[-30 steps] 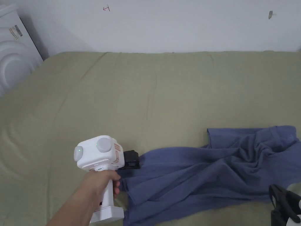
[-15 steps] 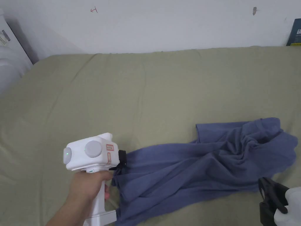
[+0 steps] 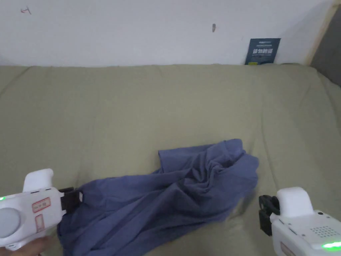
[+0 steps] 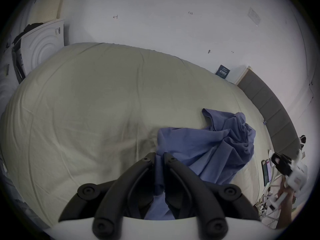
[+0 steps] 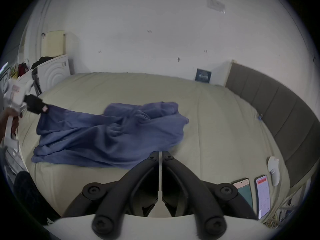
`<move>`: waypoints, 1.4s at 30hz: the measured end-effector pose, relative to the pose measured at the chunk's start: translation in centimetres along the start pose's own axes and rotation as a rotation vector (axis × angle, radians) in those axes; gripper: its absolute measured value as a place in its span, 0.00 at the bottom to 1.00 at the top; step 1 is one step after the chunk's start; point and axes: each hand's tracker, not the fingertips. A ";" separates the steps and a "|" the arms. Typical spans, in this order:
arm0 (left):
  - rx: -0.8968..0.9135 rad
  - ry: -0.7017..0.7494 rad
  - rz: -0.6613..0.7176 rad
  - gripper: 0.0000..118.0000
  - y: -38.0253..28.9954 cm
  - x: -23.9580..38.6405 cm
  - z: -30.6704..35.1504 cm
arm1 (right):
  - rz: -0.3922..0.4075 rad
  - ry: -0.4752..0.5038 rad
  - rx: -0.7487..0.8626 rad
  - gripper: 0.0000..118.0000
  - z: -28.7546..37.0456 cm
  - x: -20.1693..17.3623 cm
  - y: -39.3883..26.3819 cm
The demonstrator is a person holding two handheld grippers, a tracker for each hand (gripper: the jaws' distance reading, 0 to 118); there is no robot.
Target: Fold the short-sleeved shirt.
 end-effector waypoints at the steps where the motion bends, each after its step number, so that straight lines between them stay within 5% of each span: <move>1: -0.012 -0.002 0.000 0.08 0.1 -0.3 -0.1 | -0.047 0.019 -0.029 0.07 -1.3 1.0 0.4; 3: -0.008 -0.002 -0.010 0.08 -0.1 -0.1 0.1 | -0.151 0.070 -0.043 0.15 -3.6 3.0 0.8; 6: -0.007 -0.015 0.011 0.08 0.2 -1.1 -0.1 | -0.335 0.181 -0.113 0.98 -7.9 5.9 1.4; 8: -0.004 -0.021 0.025 0.08 0.3 -1.2 -0.1 | -0.449 0.189 -0.161 0.99 -10.0 7.3 1.3; 16: -0.008 -0.011 0.012 0.08 1.5 -2.1 -1.5 | -0.619 0.219 -0.124 0.99 -15.7 8.6 4.3; 18: -0.002 -0.008 0.017 0.08 1.4 -2.2 -1.9 | -0.616 0.227 -0.127 0.96 -16.3 8.6 5.1; 19: -0.005 -0.006 0.021 0.08 1.5 -2.2 -2.2 | -0.592 0.233 -0.113 0.71 -16.3 8.4 5.5; 20: 0.005 0.002 0.029 0.08 1.5 -2.2 -2.3 | -0.549 0.187 -0.123 0.17 -15.7 7.7 6.1; 21: 0.014 0.006 0.031 0.08 1.5 -2.2 -2.3 | -0.470 0.094 -0.123 0.01 -15.6 6.6 6.6; 23: 0.026 0.022 0.037 0.07 1.6 -2.4 -2.3 | -0.470 0.220 -0.095 0.01 -14.4 6.0 7.1; 28: 0.147 -0.003 0.135 0.05 4.7 -2.7 -0.5 | -0.402 0.238 0.007 0.01 -9.4 4.8 11.8; 42: 0.551 -0.066 0.077 0.05 23.1 2.7 12.9 | -0.197 0.285 0.370 0.01 6.7 2.4 33.4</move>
